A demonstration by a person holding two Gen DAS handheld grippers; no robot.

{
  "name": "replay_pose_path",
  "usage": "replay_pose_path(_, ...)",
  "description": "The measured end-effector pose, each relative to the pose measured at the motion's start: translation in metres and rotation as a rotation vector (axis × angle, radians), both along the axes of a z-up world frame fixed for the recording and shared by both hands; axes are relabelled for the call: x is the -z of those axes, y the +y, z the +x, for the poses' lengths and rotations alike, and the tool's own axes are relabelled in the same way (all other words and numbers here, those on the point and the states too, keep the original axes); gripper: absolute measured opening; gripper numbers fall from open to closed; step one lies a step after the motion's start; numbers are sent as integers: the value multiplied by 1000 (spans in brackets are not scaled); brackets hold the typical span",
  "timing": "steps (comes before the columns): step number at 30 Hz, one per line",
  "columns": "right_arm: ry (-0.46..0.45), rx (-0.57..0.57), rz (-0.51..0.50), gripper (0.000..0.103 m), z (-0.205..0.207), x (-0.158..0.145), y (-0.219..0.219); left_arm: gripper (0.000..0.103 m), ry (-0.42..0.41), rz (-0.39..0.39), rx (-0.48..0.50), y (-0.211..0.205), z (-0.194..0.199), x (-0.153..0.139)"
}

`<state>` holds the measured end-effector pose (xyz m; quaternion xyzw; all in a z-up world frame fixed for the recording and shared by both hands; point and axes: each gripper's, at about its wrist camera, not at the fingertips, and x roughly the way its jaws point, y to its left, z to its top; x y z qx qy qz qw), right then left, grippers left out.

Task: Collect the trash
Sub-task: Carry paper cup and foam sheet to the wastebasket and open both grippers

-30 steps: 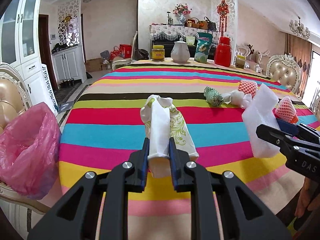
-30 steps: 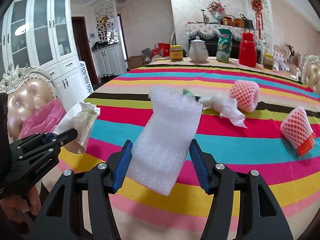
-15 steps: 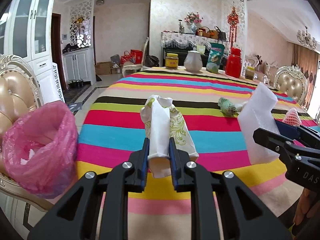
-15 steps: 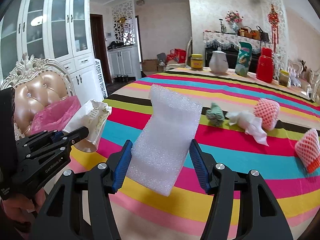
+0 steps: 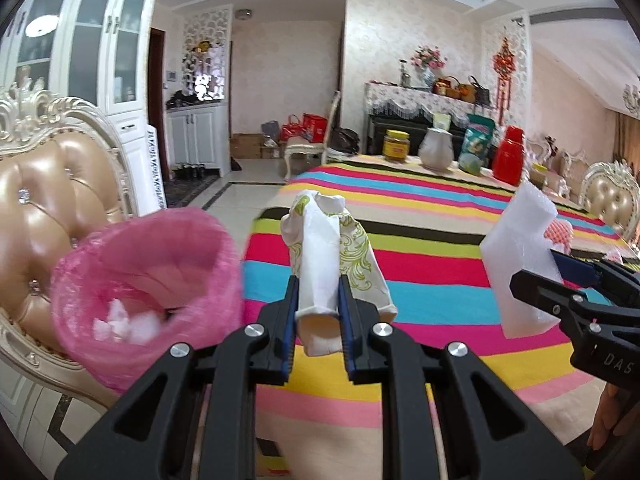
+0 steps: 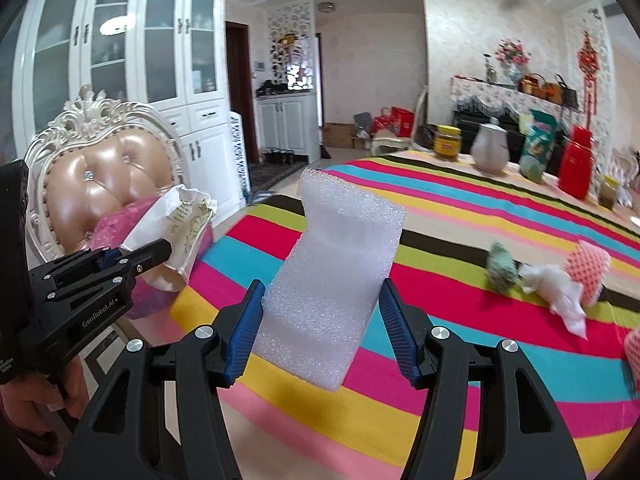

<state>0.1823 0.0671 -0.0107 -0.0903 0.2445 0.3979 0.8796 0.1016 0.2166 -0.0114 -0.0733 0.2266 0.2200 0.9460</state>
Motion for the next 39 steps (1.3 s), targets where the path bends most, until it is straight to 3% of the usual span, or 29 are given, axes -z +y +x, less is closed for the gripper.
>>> replay_pose_path(19, -31, -294, -3, 57, -24, -14, 137, 19, 7, 29, -237, 123, -58, -9)
replay_pose_path(31, -26, -396, -29, 58, -25, -7, 221, 20, 28, -28, -285, 201, -65, 5)
replay_pose_path(34, -36, -430, -29, 65, -27, -5, 240, 24, 31, -15, -271, 213, -59, 7)
replay_pose_path(35, -38, -430, -35, 74, -26, -4, 244, 38, 37, -8, -275, 217, -58, 7)
replay_pose_path(37, -35, -418, -27, 75, -24, -3, 245, 56, 20, -5, -286, 220, -60, 7)
replay_pose_path(39, -28, -404, -24, 75, -21, -4, 240, 59, 14, 2, -301, 220, -63, 7)
